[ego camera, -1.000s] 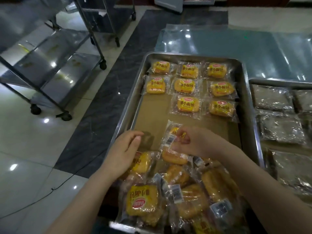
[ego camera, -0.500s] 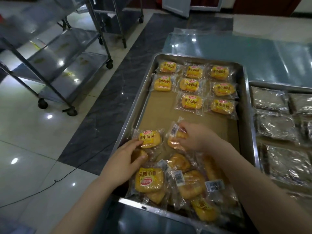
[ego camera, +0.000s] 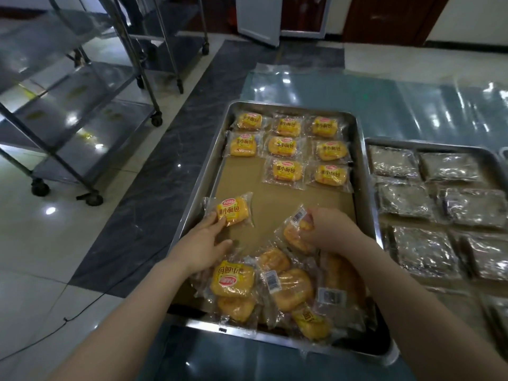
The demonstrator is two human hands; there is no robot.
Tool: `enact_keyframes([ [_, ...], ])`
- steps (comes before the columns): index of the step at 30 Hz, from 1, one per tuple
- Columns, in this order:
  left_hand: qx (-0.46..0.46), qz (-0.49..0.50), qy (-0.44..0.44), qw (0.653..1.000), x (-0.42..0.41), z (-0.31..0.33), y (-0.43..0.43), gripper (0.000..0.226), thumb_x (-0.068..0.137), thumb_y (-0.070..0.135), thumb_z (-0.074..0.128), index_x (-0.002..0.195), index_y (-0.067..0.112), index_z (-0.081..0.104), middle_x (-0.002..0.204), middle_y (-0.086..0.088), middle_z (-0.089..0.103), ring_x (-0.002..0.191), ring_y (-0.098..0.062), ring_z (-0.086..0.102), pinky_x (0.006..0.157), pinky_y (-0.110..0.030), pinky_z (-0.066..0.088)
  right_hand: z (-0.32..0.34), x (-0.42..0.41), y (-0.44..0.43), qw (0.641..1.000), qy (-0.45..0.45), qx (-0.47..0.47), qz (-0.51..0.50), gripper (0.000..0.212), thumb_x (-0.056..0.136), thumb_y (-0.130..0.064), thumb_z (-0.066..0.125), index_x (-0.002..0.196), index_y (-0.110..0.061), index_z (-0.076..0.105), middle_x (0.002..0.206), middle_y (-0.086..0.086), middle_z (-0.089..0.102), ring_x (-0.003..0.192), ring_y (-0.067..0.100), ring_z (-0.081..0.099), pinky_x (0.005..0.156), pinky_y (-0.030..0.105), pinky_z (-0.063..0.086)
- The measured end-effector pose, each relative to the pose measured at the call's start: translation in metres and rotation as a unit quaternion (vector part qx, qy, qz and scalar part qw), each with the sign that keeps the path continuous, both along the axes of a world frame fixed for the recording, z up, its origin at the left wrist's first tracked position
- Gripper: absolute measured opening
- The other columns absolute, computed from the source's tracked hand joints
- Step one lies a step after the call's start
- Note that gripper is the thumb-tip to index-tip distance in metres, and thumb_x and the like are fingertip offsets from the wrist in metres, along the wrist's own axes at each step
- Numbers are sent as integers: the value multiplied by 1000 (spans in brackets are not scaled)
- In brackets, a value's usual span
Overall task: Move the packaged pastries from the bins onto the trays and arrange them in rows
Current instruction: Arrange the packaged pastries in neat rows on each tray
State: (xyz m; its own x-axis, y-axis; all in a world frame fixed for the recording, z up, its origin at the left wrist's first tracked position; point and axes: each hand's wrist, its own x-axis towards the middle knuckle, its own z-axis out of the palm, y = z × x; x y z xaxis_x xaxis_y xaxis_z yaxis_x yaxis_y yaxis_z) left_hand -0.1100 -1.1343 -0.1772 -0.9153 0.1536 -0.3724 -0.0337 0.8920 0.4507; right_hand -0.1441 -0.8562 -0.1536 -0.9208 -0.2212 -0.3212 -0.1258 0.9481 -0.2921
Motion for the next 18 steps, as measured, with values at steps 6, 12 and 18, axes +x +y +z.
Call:
enact_keyframes([
  [6, 28, -12, 131, 991, 7, 5, 12, 56, 91, 33, 54, 143, 32, 32, 156, 12, 8, 135, -11, 30, 103, -24, 26, 6, 0, 0, 994, -7, 47, -96, 40, 83, -59, 52, 74, -19, 52, 72, -2, 59, 63, 13, 56, 49, 27, 41],
  [12, -24, -54, 94, 994, -9, 2, 30, 60, 93, 39, 49, 146, 34, 21, 157, 3, 9, 143, -22, 11, 113, -38, 18, 10, 1, 1, 968, 111, -75, -213, 49, 85, -63, 51, 104, -19, 42, 81, -1, 59, 66, 20, 57, 52, 31, 41],
  [18, -65, -78, 81, 992, -28, -16, 29, 73, 91, 46, 48, 148, 34, 4, 155, 6, -15, 140, -16, -13, 112, -41, 9, 7, -7, 6, 947, 101, -188, -241, 54, 83, -62, 58, 117, -22, 44, 92, -5, 63, 70, 12, 60, 59, 34, 52],
])
